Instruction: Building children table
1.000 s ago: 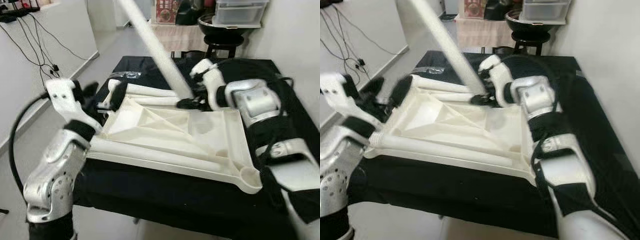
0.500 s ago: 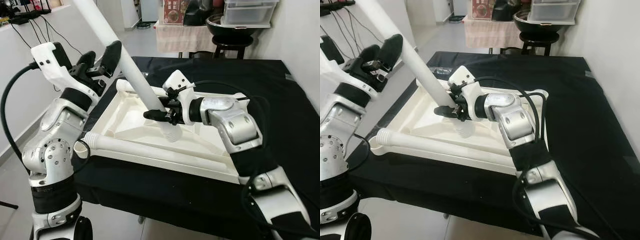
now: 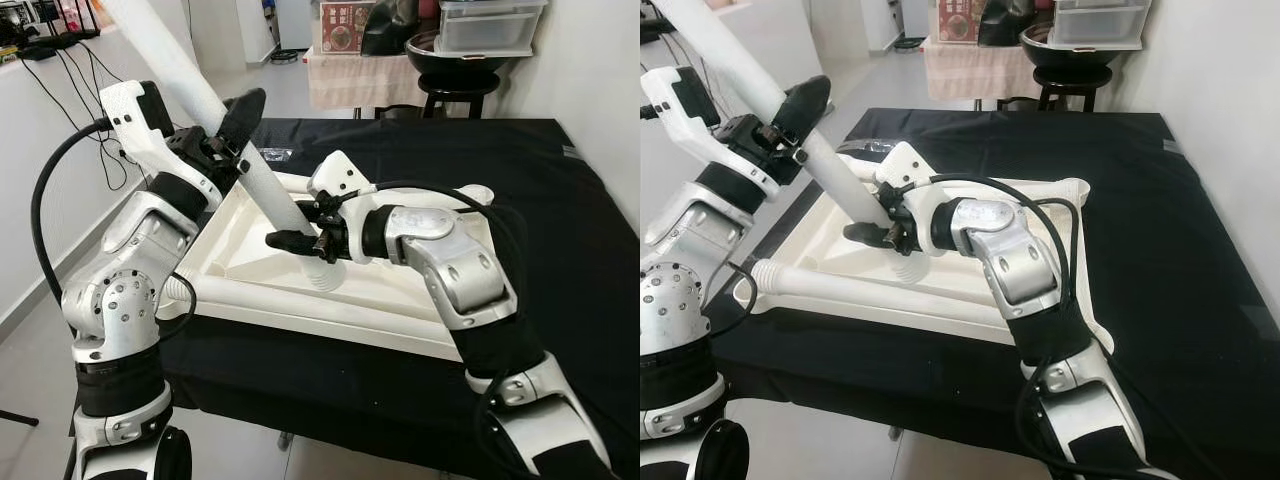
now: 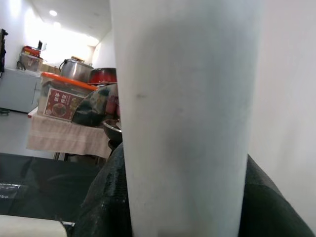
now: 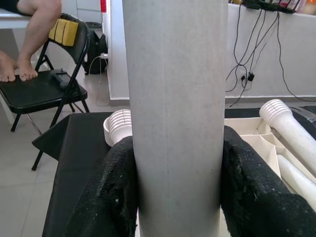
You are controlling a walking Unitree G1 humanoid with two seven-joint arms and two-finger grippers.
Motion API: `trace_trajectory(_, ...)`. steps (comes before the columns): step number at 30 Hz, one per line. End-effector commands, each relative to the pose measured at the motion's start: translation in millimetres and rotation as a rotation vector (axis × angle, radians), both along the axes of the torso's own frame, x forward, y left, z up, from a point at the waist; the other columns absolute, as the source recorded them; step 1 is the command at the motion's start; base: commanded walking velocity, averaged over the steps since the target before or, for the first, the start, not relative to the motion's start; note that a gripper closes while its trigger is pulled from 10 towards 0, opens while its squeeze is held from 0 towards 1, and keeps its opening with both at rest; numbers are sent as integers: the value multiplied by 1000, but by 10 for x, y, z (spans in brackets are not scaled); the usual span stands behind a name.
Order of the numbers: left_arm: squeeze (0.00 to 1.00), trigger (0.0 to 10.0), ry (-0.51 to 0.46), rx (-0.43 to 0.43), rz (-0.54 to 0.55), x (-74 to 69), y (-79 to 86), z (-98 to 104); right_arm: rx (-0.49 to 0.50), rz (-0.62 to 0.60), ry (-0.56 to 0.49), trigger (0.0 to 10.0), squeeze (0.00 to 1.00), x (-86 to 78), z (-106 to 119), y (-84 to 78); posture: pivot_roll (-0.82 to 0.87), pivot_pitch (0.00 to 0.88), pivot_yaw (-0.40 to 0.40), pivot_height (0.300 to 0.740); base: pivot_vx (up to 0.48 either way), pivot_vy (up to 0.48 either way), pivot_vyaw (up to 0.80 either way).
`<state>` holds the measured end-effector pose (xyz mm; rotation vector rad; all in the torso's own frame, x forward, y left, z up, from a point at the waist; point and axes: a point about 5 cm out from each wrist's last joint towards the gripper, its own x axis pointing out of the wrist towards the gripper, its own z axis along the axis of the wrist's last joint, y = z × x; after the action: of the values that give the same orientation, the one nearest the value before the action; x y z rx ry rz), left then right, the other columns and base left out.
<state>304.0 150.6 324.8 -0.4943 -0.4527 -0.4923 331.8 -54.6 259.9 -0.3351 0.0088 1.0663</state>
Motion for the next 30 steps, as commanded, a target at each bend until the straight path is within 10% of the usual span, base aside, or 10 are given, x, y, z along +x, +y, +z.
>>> trace_trajectory(1,0,0,16,26,-5,16,11,-19,79,-46,-83,10000,0,1,64,9,-97,11,89,740,0,0,0)
trace_trajectory(5,0,0,12,43,-24,7,-16,-19,90,-83,-139,10000,0,22,21,27,-96,9,90,740,0,0,0)
trace_trajectory(6,0,0,6,60,-52,-4,-51,-18,111,-58,-122,10000,847,-9,-59,77,-95,5,90,740,0,0,0)
trace_trajectory(7,0,0,0,78,-78,-9,-90,-15,110,-35,-104,10000,1000,-54,-137,149,-94,5,91,740,0,0,0)
trace_trajectory(18,0,0,-21,138,-143,11,-261,29,42,-99,-90,10000,1000,-35,-250,389,-95,8,99,740,0,0,0)
trace_trajectory(19,0,0,-26,143,-151,14,-294,38,27,-125,-85,10000,784,-5,-248,411,-96,13,98,740,0,0,0)
trace_trajectory(20,0,0,-30,152,-160,16,-330,42,14,-150,-82,10000,0,26,-252,427,-96,13,98,740,0,0,0)
trace_trajectory(30,0,0,-41,189,-191,15,-452,36,-12,-218,-40,10000,0,104,-283,443,-98,21,98,740,0,0,0)
